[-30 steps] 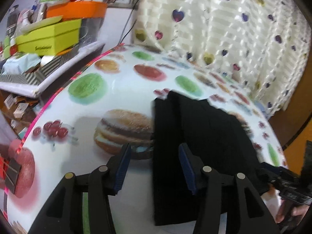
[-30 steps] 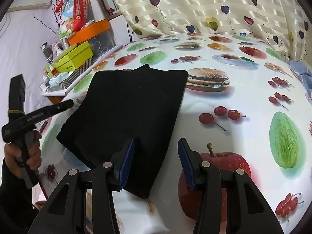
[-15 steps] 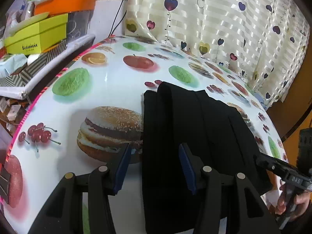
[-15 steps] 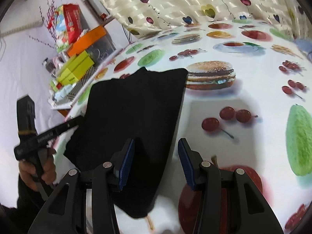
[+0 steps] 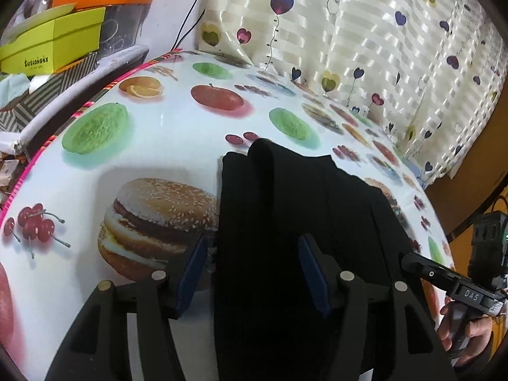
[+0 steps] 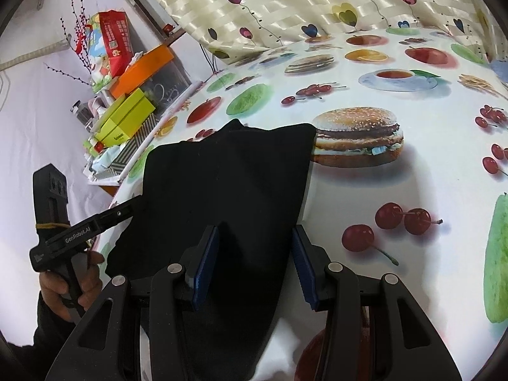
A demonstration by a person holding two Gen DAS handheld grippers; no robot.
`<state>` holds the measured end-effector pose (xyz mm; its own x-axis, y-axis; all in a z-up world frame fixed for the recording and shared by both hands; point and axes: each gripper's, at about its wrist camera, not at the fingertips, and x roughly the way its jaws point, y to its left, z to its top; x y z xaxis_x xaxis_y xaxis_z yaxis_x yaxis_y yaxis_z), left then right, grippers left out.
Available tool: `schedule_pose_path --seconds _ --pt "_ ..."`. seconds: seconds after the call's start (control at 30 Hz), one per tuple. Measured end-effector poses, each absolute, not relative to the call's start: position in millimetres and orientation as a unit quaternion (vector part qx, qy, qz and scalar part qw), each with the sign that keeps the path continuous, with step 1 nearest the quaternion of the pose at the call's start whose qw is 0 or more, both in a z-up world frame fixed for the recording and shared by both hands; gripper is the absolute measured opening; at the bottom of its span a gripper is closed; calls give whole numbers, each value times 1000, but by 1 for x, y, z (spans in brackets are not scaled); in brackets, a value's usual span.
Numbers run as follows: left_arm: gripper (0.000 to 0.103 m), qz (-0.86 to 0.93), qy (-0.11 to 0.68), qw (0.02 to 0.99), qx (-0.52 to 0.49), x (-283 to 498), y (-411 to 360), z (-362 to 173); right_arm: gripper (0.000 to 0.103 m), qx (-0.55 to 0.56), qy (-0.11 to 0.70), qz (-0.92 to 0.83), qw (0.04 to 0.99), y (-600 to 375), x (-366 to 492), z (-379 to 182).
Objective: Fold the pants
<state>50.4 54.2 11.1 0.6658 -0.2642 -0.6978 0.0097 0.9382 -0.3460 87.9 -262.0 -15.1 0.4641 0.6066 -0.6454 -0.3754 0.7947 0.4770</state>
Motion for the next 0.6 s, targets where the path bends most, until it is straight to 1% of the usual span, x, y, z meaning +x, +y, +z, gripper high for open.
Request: schedule_pose_path --seconds 0.13,0.2,0.27,0.33,0.5,0.53,0.57,0.6 --pt "62 -90 404 897 -159 52 48 11 48 160 428 297 838 -263 96 -18" --pt "58 -94 406 895 -157 50 46 11 47 181 434 297 831 -266 97 -19" --pt "48 -104 409 890 -176 47 50 10 48 202 442 311 817 -269 94 -21" --pt "43 -112 410 883 -202 44 58 8 47 213 444 326 807 -272 90 -23" --pt "38 -108 410 879 -219 45 58 6 47 222 451 331 799 -270 96 -23" --pt "37 -107 410 879 -219 46 57 7 39 215 454 330 799 -267 98 -23" --pt "36 -105 411 879 -217 46 56 7 27 206 458 325 801 -264 99 -23" --pt "35 -104 410 880 -214 46 55 9 27 205 461 324 800 -263 100 -24"
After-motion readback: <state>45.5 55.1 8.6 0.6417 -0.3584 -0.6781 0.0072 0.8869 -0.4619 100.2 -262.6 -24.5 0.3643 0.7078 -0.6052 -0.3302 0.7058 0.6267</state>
